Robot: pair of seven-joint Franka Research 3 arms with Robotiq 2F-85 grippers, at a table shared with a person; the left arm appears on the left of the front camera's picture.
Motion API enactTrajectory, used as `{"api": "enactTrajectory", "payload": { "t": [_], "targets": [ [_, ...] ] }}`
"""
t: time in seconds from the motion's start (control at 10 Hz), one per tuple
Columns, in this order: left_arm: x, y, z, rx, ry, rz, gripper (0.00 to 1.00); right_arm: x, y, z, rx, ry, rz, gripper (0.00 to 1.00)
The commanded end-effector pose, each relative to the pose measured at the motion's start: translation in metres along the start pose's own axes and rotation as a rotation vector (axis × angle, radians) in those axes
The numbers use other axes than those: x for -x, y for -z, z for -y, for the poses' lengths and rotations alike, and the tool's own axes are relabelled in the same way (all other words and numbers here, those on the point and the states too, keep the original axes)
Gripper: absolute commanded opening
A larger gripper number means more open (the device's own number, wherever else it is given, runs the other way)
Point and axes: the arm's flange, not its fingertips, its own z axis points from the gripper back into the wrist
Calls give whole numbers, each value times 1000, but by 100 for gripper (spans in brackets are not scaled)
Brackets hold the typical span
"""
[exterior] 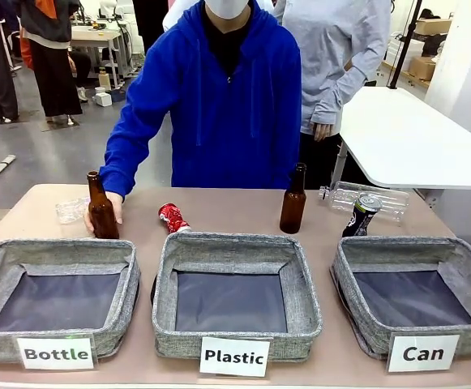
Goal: Sort the can waste into the basket.
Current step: Pick up the can waste from the table and place it in the right Fabric basket.
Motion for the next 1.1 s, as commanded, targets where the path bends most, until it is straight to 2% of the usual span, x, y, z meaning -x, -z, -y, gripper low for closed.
{"api": "enactTrajectory", "payload": {
  "t": [0.0, 0.1, 0.3, 0.4, 0.5, 0.6, 0.7, 0.8, 1.0],
  "targets": [
    [-2, -1, 0, 24, 23, 9, 100, 10, 23, -4, 76, -264, 112, 100],
    [-2, -1, 0, 24, 23, 9, 100, 0, 0, 0, 0, 0, 0, 100],
    [-2, -1, 0, 24, 23, 9, 100, 0, 0, 0, 0, 0, 0, 100],
    [-2, -1, 0, 24, 23, 9, 100, 3, 11, 0, 26, -115, 3, 100],
    [0, -1, 0, 2, 0, 0, 100, -9, 25, 19, -9, -247, 29, 100],
    [13, -36, 42, 196, 53, -10, 100, -17, 43, 38, -85, -337, 58, 100],
    [23, -64, 63, 260, 118, 66, 100, -22, 53, 53, -182, -404, 77, 100],
    [23, -81, 73, 351, 116, 80, 100, -28, 71, 70, -244, -493, 95, 100],
    [29, -92, 81, 519, 12, -40, 100, -37, 106, 84, -279, -595, 136, 100]
  ]
}}
